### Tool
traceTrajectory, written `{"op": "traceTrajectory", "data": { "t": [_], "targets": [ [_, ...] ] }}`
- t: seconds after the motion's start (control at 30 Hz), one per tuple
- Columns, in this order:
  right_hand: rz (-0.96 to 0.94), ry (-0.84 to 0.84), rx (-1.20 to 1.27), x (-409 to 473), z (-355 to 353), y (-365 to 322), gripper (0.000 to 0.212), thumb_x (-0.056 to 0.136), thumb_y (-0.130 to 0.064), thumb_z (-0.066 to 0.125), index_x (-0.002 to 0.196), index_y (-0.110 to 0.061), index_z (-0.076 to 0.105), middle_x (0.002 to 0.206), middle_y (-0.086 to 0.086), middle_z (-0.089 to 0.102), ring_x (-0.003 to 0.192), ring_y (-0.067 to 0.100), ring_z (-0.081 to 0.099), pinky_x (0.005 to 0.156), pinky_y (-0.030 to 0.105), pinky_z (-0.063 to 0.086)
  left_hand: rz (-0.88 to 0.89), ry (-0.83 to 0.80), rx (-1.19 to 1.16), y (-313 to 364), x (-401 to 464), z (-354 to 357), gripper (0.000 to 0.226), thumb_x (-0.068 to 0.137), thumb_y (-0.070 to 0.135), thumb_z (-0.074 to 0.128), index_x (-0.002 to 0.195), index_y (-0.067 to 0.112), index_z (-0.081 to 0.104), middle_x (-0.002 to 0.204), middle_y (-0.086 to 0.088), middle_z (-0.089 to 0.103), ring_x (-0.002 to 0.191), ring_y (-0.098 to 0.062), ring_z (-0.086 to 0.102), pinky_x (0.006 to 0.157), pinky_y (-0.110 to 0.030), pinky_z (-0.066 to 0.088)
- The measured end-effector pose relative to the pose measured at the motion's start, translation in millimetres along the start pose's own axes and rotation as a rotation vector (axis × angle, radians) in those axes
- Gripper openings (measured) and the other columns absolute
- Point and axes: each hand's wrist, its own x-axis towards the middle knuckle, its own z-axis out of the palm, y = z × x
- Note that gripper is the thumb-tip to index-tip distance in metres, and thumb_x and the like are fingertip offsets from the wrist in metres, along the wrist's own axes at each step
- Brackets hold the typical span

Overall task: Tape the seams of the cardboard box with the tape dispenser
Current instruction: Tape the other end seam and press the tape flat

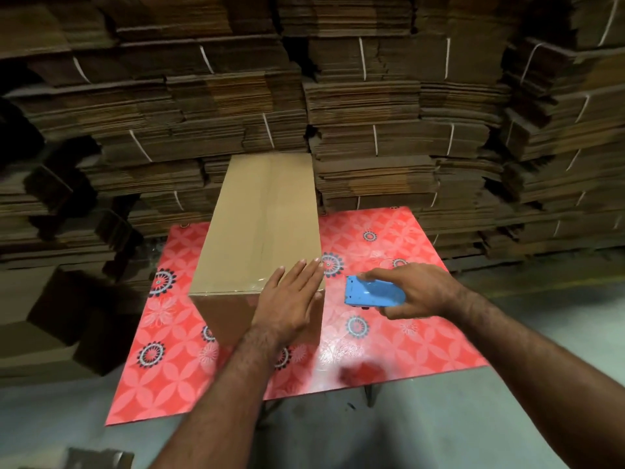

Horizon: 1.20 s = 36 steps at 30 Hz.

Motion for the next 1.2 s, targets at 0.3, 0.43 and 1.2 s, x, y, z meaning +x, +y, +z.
{"op": "traceTrajectory", "data": {
  "t": [0.3,0.43,1.2],
  "targets": [
    [0.056,-0.042,-0.215,35,-6,-38,0.071,0.074,-0.075,0.056,0.138,-0.049,0.039,0.104,-0.003,0.072,0.095,0.027,0.068,0.062,0.032,0.047,-0.026,-0.002,-0.042,-1,-2,0,0.059,0.098,0.045,0.023,0.151,0.027,0.037,0.16,0.011,0.031,0.147,-0.013,0.03,0.117,-0.046,0.026],
    [0.133,-0.047,-0.257,43,-7,-55,0.068,0.07,-0.074,0.057,0.131,-0.048,0.042,0.097,0.002,0.071,0.085,0.029,0.068,0.06,0.032,0.046,-0.042,0.032,-0.062,3,-2,2,0.055,0.099,0.043,0.027,0.148,0.026,0.044,0.156,0.01,0.038,0.144,-0.015,0.036,0.115,-0.047,0.031],
    [0.926,0.093,0.286,28,187,-23,0.063,0.094,-0.028,0.054,0.151,-0.011,0.034,0.134,0.025,0.054,0.122,0.04,0.053,0.101,0.047,0.044,-0.059,0.061,-0.02,9,4,9,0.058,0.1,0.043,0.016,0.152,0.026,0.037,0.16,0.01,0.031,0.146,-0.017,0.032,0.114,-0.048,0.027]
  ]
}}
